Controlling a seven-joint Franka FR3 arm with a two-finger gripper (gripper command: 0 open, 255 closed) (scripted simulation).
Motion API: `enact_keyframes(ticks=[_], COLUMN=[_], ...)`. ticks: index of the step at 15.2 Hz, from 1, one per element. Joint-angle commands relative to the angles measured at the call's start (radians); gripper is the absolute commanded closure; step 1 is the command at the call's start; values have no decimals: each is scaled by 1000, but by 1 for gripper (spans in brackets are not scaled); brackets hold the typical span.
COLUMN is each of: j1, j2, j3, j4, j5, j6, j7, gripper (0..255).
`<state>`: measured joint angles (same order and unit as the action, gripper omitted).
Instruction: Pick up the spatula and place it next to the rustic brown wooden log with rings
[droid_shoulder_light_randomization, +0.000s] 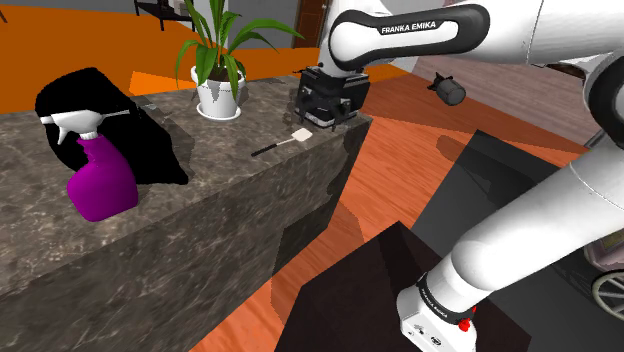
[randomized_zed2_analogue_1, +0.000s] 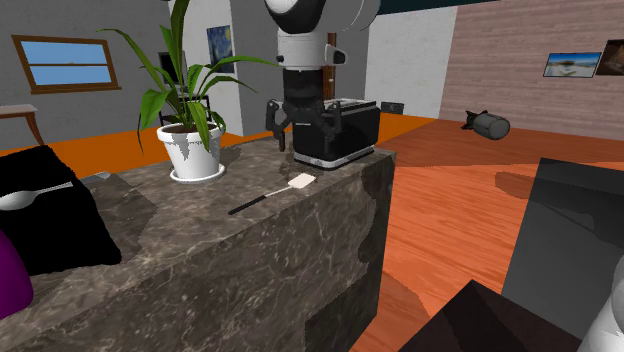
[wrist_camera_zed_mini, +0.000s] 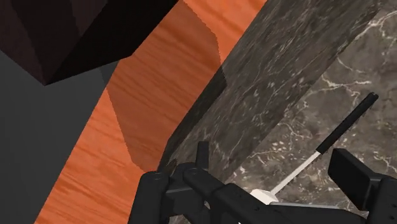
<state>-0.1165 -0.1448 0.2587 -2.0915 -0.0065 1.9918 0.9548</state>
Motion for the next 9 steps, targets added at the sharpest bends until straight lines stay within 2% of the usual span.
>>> enact_keyframes(ticks=[1, 9], j1=[-10, -2], j2=[91, 422], j3=[6, -16], j4=[63, 334], j5=[-10, -33], j6=[15, 37], j7=[87, 389], gripper=[0, 0])
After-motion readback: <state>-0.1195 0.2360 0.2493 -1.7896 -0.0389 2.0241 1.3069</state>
